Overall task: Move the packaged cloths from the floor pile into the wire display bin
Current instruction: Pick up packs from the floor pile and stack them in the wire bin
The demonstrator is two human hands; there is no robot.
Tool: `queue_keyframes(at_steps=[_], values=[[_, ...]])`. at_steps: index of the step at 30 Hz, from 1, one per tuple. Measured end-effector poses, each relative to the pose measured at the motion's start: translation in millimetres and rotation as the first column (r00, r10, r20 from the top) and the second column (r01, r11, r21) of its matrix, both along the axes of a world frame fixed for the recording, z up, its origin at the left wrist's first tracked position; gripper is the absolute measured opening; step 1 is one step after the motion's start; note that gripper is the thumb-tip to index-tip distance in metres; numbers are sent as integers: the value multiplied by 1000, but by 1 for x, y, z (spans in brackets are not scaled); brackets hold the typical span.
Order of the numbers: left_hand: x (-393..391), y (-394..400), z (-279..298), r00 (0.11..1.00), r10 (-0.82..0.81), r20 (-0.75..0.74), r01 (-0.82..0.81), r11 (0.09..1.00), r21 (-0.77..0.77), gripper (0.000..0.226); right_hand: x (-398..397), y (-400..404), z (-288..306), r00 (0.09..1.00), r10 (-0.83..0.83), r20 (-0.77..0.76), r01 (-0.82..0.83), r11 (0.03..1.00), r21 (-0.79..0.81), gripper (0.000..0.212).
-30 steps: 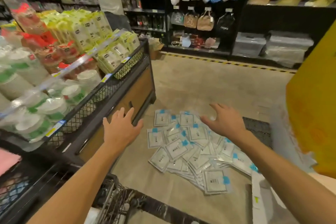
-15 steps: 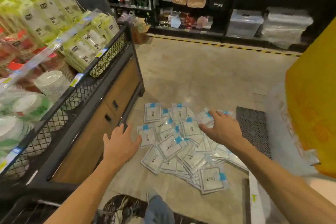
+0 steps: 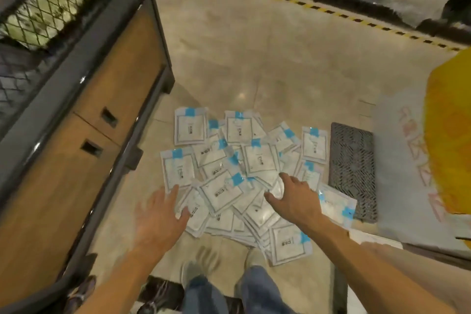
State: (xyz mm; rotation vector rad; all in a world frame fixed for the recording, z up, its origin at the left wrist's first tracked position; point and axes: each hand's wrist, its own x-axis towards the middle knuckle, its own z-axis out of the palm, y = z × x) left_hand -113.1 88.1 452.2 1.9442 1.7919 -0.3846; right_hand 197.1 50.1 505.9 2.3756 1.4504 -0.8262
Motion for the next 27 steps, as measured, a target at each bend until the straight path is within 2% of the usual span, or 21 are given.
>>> queue_keyframes(at_steps=[6,11,15,17,19,22,24,27], values=[[3,18,-189,997,-2,-71,-1,999,-37,69,0,28,-199,999,-8,-31,4,992,-123,84],[-10,20,-337,991,-30,-133,26,999,-35,71,-4,35,-354,999,-30,-12,28,988,-150,87],[-20,24,-439,981,-54,-188,47,998,-41,74,-18,38,-464,990,-137,-29,134,985,-106,95],[-25,27,-485,986,-33,-162,27,999,-39,75,-27,41,-511,973,-230,-30,227,970,-90,103],[-27,32,-524,995,31,-100,-37,997,-63,80,-37,45,-550,924,-379,-58,374,924,-79,111],[-26,41,-565,985,159,-63,-167,972,-166,94,-52,52,-591,784,-609,-121,611,791,-22,116],[-22,46,-579,971,227,-70,-236,955,-178,99,-56,57,-609,717,-684,-135,691,723,12,116],[-22,51,-588,942,334,-46,-336,924,-183,95,-50,54,-622,665,-734,-140,742,671,7,114]])
